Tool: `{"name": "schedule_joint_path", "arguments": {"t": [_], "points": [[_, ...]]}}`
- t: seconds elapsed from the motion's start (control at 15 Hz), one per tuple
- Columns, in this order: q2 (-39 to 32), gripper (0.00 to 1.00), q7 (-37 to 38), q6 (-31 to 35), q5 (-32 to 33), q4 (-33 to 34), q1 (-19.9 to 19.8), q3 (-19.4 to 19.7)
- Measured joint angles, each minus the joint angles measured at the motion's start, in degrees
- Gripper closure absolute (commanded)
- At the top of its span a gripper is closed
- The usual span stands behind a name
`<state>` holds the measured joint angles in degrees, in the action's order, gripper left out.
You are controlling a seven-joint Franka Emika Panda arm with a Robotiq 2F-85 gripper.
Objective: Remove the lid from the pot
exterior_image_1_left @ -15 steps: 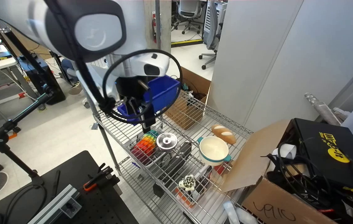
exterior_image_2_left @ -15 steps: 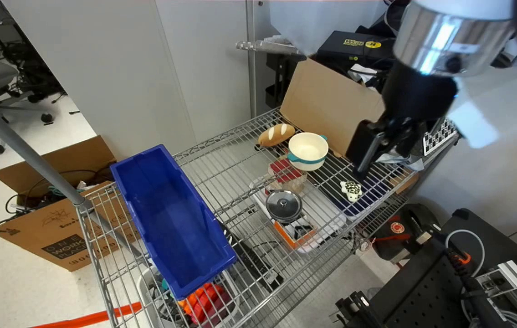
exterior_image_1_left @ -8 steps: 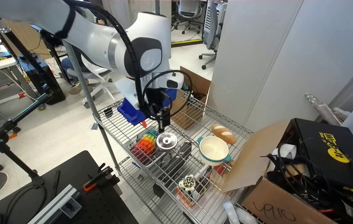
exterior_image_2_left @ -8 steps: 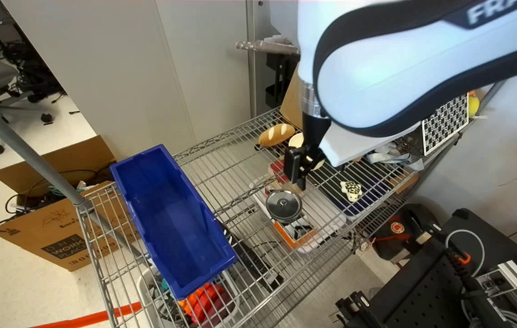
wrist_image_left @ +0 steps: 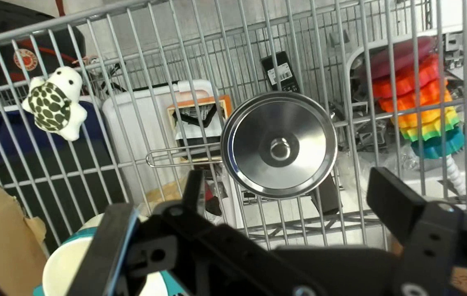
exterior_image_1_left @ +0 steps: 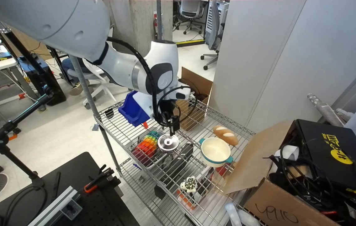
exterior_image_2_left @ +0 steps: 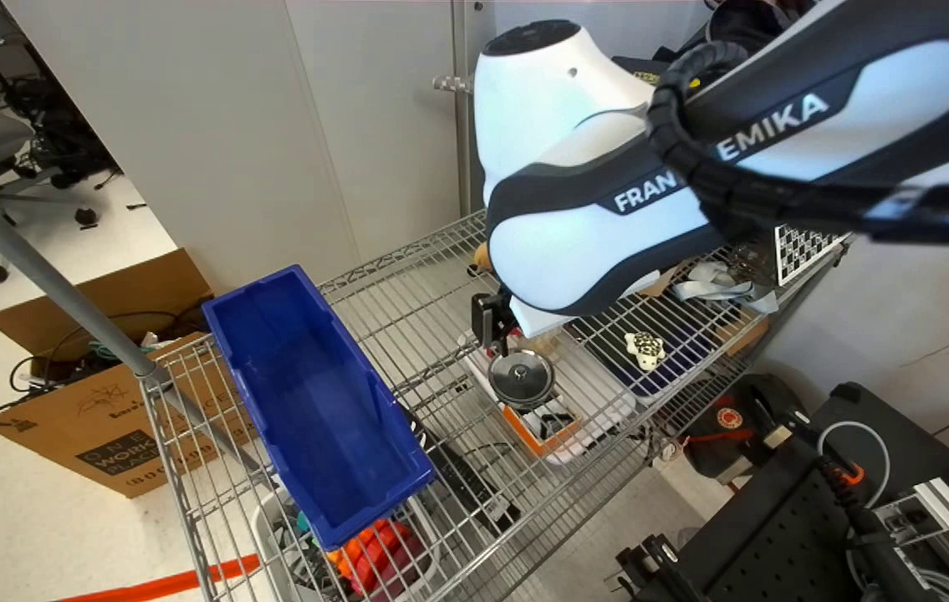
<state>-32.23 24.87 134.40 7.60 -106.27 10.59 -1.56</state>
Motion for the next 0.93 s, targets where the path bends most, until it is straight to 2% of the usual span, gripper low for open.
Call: {"name": "schedule_joint_path", "arguments": {"t": [0.27,0.8,0.87,0.93], "points": [[-4.78,0.0,0.72,0.2,-0.03,3.95,1.36,1.77],[-10.66,0.0,1.63,0.2,-0.05,8.06,2.6,2.82],[-11.21,0.04,1.81,0.2,-0.05,8.4,2.77,2.93],[-11.68,0.2,1.98,0.2,-0.05,8.64,2.93,3.07]]}}
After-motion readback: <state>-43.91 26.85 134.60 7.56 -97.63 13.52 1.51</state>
